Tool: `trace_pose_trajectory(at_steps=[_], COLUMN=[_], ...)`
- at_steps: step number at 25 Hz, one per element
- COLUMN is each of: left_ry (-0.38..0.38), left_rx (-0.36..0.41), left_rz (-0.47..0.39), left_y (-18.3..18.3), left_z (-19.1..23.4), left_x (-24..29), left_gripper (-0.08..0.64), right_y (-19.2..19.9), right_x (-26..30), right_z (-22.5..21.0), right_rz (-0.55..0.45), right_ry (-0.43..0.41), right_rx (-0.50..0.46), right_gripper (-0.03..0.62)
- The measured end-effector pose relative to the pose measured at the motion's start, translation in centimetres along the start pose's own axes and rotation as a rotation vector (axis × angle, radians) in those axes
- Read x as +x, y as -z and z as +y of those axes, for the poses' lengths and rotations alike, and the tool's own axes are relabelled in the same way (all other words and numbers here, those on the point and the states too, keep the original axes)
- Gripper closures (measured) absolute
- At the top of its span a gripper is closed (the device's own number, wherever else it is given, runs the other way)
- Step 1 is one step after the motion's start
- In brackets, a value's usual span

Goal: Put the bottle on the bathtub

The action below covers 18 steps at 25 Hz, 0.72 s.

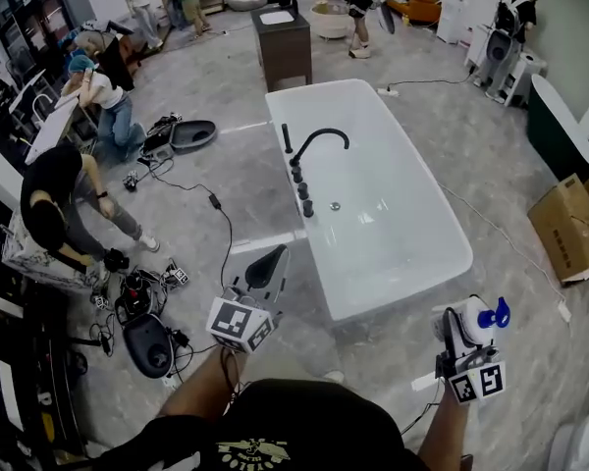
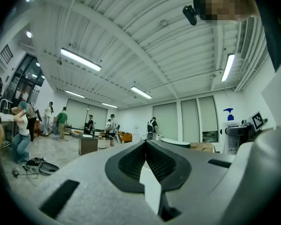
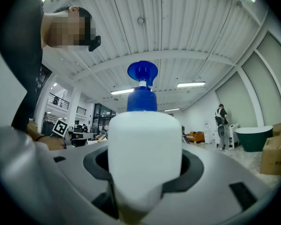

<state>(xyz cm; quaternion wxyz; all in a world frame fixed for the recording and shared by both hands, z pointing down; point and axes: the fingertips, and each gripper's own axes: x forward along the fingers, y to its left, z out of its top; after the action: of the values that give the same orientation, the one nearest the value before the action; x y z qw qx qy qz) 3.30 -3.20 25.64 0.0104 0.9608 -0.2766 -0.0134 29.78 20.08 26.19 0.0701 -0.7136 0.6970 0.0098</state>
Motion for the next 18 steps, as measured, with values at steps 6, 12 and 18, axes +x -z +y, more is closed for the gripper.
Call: trace_pose_trajectory(at_steps=[6, 12, 18], left_ry=[-0.033, -0.030, 0.031], left_rx=[0.017, 0.023, 0.017], left_rz=[0.064, 0.088, 0.071], left_y=[1.7, 3.1, 2.7], left_z=[1.1, 3.3, 4.7], left_x=[0.1, 2.2, 7.4], left_gripper=[0.550, 0.550, 0.550], right_y=[1.3, 2.4, 2.1], right_x=[2.4, 4.9, 7.1], right_z=[-1.2, -1.9, -3.8], right_rz=[0.002, 0.006, 0.019], right_ry=[-0.036, -0.031, 0.029], right_rx=[0.026, 0.026, 0.003], right_gripper=[0.331, 0.332, 0.332])
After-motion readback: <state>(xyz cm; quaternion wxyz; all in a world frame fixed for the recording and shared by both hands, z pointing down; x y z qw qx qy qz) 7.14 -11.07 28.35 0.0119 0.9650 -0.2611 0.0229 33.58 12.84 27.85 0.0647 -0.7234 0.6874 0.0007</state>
